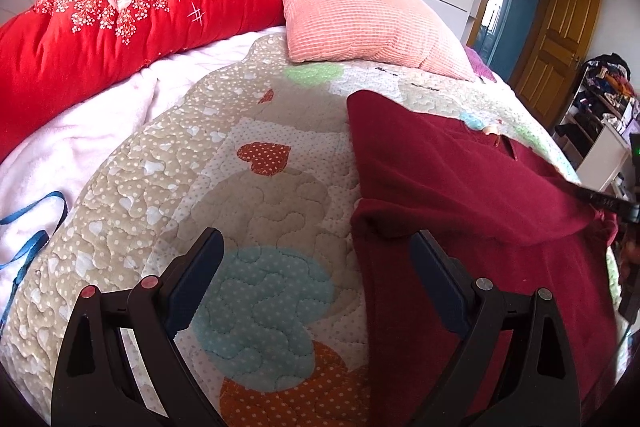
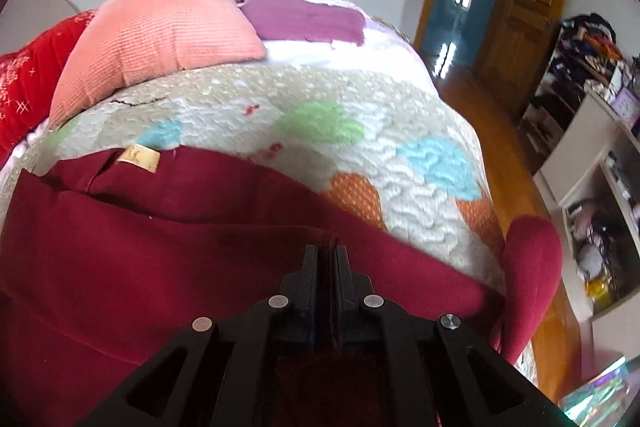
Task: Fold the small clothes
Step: 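Lower the sleeve onto the body and open the right tool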
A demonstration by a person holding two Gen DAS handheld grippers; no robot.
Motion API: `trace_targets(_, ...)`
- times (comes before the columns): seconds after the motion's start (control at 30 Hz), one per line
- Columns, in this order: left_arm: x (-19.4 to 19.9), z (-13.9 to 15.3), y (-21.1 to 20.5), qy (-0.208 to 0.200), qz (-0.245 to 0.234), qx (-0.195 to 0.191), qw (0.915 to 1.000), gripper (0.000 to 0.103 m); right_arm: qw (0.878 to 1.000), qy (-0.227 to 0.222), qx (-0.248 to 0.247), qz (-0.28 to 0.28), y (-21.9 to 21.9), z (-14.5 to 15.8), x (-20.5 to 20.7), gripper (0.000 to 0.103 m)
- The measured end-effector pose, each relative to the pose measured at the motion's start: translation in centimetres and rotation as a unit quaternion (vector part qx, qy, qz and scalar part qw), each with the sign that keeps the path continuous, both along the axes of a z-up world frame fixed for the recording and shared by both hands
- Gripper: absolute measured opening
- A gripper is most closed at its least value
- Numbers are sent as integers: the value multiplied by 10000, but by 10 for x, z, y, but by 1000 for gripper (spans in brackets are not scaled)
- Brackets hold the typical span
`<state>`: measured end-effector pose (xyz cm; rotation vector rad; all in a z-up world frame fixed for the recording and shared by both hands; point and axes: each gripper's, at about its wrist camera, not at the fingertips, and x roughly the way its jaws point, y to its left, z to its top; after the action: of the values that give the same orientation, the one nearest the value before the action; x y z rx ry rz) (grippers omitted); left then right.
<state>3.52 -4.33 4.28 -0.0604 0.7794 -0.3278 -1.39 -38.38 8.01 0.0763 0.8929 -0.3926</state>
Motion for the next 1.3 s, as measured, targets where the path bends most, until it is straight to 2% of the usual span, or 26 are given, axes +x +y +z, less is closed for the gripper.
trace_targets(0.1, 1, 11, -5, -69, 47, -91, 9999, 94, 9992, -381, 87, 30, 7, 18, -22, 13)
trace_targets(0.2, 6, 16, -22, -89, -74, 46, 9999, 94, 9963, -627, 284, 505, 22, 29, -33, 24)
trace_targets(0.3, 12, 9, -45, -95, -269, 416, 9987, 94, 9941, -475, 521, 830, 33, 14, -25, 24)
trace_targets(0.37, 20, -1, -54, 63, -313, 622, 9976, 94, 9944, -260, 513, 890, 36, -4, -16, 24)
trace_targets(0.47, 33, -13, -54, 387, -260, 633, 9969, 95, 9967, -133, 397, 689, 28, -26, -3, 24)
trace_targets(0.53, 40, -21, -51, 619, -235, 525, 9964, 95, 9966, -201, 579, 553, 20, -26, 0, 24)
trace_targets(0.6, 41, -24, -49, 686, -238, 444, 9964, 95, 9966, -149, 643, 502, 17, -20, 0, 25)
trace_targets(0.73, 38, -24, -51, 626, -231, 502, 9965, 95, 9965, -280, 553, 569, 23, -6, -16, 28)
trace_targets(0.8, 38, -25, -51, 625, -230, 495, 9966, 95, 9970, -140, 536, 536, 24, -15, -25, 39)
trace_targets(0.83, 38, -25, -51, 625, -232, 494, 9966, 95, 9970, -50, 515, 570, 25, -23, -27, 39)
trace_targets(0.87, 38, -25, -51, 621, -234, 500, 9965, 95, 9971, -142, 423, 609, 27, -25, -32, 40)
trace_targets(0.93, 37, -24, -51, 576, -228, 543, 9966, 95, 9974, -102, 386, 604, 30, -22, -35, 40)
trace_targets(1.07, 28, -12, -50, 450, -222, 549, 9972, 94, 9947, -293, 793, 586, 21, 0, -53, 40)
trace_targets(1.17, 19, 0, -53, 310, -311, 386, 9983, 95, 9969, -489, 537, 301, 3, 18, -75, 47)
trace_targets(1.3, 9, 11, -65, 169, -548, 283, 9979, 95, 9973, -530, 430, -264, -36, 29, -97, 48)
